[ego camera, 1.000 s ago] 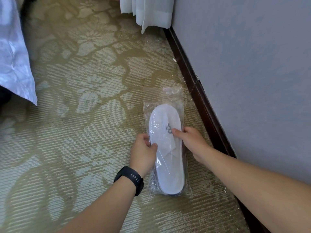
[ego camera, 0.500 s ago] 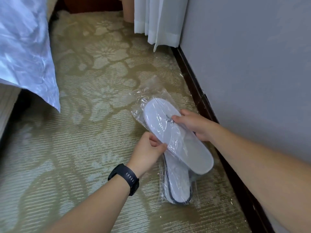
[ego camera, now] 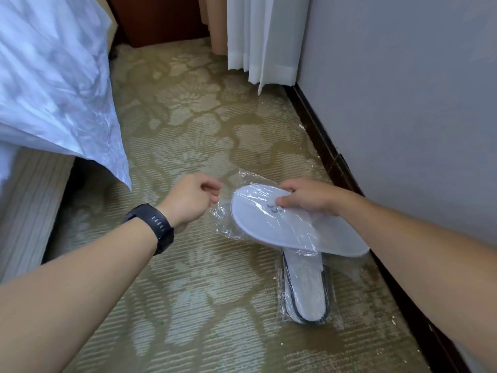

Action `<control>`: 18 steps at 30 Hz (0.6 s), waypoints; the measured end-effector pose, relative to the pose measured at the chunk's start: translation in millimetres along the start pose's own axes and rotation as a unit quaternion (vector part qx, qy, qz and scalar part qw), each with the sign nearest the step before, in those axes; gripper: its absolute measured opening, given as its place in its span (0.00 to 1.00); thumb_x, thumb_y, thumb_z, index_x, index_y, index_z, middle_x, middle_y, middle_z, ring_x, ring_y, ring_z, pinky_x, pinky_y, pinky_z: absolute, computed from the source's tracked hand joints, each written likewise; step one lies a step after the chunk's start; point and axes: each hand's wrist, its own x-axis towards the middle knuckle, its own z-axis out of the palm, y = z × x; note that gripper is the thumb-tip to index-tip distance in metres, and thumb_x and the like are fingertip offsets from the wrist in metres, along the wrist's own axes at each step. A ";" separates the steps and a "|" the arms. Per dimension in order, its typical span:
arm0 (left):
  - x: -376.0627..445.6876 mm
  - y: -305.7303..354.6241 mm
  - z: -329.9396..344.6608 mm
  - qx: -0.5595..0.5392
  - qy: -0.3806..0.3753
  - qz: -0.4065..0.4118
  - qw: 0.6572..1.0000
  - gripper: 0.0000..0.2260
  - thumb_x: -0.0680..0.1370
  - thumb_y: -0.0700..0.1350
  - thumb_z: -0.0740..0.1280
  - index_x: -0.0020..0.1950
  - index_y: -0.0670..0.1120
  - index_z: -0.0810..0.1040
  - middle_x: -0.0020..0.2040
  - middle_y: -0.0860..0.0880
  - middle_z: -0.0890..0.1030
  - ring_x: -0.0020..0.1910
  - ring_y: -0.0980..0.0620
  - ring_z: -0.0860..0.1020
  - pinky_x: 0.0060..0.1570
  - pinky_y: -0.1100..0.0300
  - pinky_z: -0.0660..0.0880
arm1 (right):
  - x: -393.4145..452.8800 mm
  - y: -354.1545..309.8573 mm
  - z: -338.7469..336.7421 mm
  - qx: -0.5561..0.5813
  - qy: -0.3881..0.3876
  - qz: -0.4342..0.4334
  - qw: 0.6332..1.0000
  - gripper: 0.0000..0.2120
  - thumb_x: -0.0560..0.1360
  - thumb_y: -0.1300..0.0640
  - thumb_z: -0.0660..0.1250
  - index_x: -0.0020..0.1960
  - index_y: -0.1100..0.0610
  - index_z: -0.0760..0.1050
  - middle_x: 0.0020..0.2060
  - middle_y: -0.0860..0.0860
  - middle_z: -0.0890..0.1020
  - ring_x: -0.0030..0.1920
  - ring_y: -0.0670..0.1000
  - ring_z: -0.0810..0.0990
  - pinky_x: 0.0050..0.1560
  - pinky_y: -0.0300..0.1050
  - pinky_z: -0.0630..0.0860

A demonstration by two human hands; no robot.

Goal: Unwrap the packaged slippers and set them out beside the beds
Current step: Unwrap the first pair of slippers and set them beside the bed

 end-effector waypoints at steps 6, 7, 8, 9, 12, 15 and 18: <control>0.9 -18.0 13.1 -0.179 -0.130 -0.120 0.968 0.08 0.86 0.34 0.63 0.59 0.38 0.82 0.48 0.40 0.85 0.41 0.49 0.83 0.34 0.64 0.84 | -11.5 -3.2 9.4 -0.021 -0.013 -0.016 1.000 0.04 0.79 0.52 0.74 0.51 0.50 0.83 0.47 0.48 0.85 0.47 0.50 0.83 0.49 0.48 0.77; -0.4 -20.0 14.7 -0.186 -0.134 -0.118 0.966 0.07 0.86 0.36 0.65 0.57 0.39 0.83 0.47 0.41 0.84 0.39 0.50 0.81 0.32 0.65 0.82 | -13.1 -3.6 11.4 -0.021 -0.015 -0.018 1.000 0.03 0.79 0.51 0.74 0.49 0.50 0.82 0.46 0.48 0.85 0.46 0.49 0.82 0.47 0.47 0.76; -1.6 -21.3 15.4 -0.192 -0.139 -0.113 0.965 0.07 0.85 0.37 0.66 0.56 0.39 0.84 0.47 0.41 0.83 0.38 0.50 0.79 0.31 0.66 0.81 | -14.4 -4.1 13.3 -0.016 -0.018 -0.017 1.000 0.04 0.79 0.51 0.74 0.50 0.51 0.82 0.47 0.50 0.85 0.46 0.49 0.82 0.48 0.47 0.75; -2.6 -21.9 15.3 -0.196 -0.145 -0.106 0.964 0.07 0.85 0.37 0.66 0.56 0.38 0.84 0.49 0.40 0.83 0.38 0.50 0.79 0.32 0.65 0.79 | -15.0 -4.6 14.3 -0.010 -0.019 -0.016 1.000 0.06 0.79 0.51 0.73 0.51 0.53 0.83 0.48 0.53 0.86 0.46 0.50 0.82 0.48 0.48 0.75; -4.1 -24.8 14.9 -0.207 -0.166 -0.085 0.960 0.09 0.86 0.38 0.65 0.57 0.39 0.85 0.55 0.38 0.85 0.43 0.49 0.81 0.42 0.61 0.80 | -15.4 -7.3 12.7 -0.005 -0.019 -0.014 1.000 0.06 0.79 0.52 0.73 0.49 0.54 0.82 0.45 0.52 0.85 0.43 0.49 0.82 0.46 0.47 0.74; -5.7 -29.6 12.3 -0.254 -0.189 -0.097 0.944 0.12 0.87 0.41 0.64 0.63 0.39 0.85 0.63 0.34 0.85 0.55 0.43 0.83 0.61 0.49 0.81 | -14.2 -11.9 10.9 -0.025 -0.021 -0.014 0.999 0.08 0.79 0.51 0.73 0.42 0.49 0.80 0.36 0.41 0.83 0.35 0.40 0.79 0.39 0.41 0.70; -8.4 -36.0 9.9 -0.278 -0.242 -0.103 0.924 0.13 0.81 0.40 0.71 0.65 0.39 0.84 0.65 0.36 0.85 0.57 0.43 0.85 0.63 0.48 0.82 | -14.6 -15.8 14.7 -0.062 -0.027 -0.020 0.998 0.07 0.79 0.49 0.74 0.44 0.50 0.81 0.39 0.43 0.82 0.38 0.44 0.80 0.38 0.43 0.70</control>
